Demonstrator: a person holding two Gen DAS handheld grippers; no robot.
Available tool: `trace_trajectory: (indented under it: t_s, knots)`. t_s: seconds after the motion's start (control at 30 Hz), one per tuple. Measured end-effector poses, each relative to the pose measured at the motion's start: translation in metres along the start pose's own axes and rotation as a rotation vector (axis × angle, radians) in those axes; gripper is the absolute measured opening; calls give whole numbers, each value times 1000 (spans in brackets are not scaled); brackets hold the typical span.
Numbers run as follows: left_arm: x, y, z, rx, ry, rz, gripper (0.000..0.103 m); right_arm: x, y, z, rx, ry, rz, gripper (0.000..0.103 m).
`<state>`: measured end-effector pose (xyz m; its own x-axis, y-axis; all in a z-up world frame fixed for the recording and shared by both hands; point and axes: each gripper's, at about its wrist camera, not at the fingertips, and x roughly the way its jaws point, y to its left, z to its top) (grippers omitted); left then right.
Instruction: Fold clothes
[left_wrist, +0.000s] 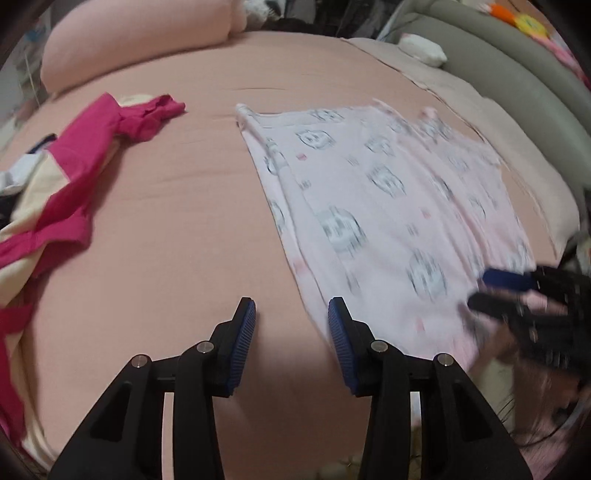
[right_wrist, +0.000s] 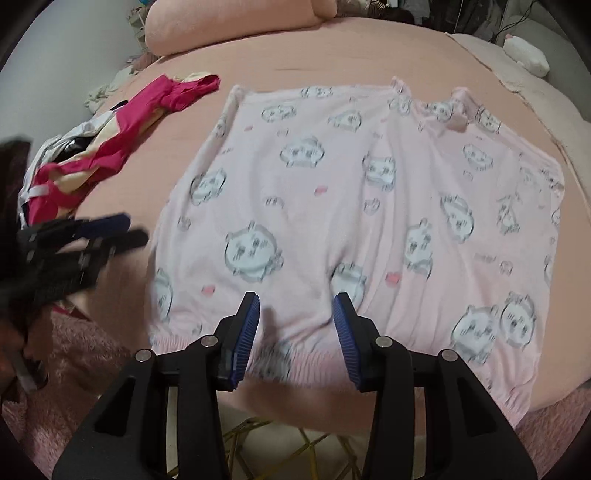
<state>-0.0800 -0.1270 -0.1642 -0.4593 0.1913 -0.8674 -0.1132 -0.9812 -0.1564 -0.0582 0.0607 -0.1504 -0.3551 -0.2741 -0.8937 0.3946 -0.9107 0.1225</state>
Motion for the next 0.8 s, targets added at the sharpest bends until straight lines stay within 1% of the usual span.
trace_trajectory:
  t_s: [0.1, 0.17, 0.23, 0.27, 0.33, 0.37, 0.43, 0.47, 0.53, 0.6, 0.63, 0.67, 0.7, 0.73, 0.8]
  knots:
    - [18, 7, 16, 9, 18, 10, 43, 14, 6, 22, -18, 0, 3, 43]
    - [26, 7, 27, 33, 9, 14, 43, 23, 9, 36, -30, 0, 5, 43]
    - [34, 1, 35, 79, 15, 55, 43, 33, 13, 50, -42, 1, 7, 43]
    - [39, 0, 38, 98, 28, 74, 45, 37, 15, 58, -49, 1, 7, 43]
    - [47, -3, 41, 136, 64, 104, 46, 47, 19, 72, -61, 1, 9, 43]
    - [47, -5, 41, 162, 71, 120, 48, 52, 21, 79, -67, 1, 10, 43]
    - [47, -7, 40, 207, 78, 158, 56, 61, 25, 94, -79, 1, 12, 43]
    - [47, -5, 39, 218, 78, 177, 61, 66, 26, 101, -85, 1, 13, 43]
    - [47, 5, 39, 217, 80, 221, 63, 75, 30, 115, -97, 1, 15, 43]
    - [44, 15, 39, 205, 83, 255, 63, 86, 30, 124, -115, 19, -49, 43]
    - [42, 22, 39, 191, 80, 253, 62, 90, 26, 125, -121, 30, -85, 43]
    - [39, 29, 40, 170, 73, 236, 57, 90, 21, 126, -119, 35, -98, 43]
    - [35, 36, 41, 139, 65, 201, 50, 88, 16, 126, -111, 36, -95, 43]
    - [31, 43, 45, 98, 50, 156, 49, 86, 10, 126, -103, 36, -93, 43]
    - [28, 49, 58, 43, 9, 78, 49, 74, -3, 125, -62, 11, -69, 43]
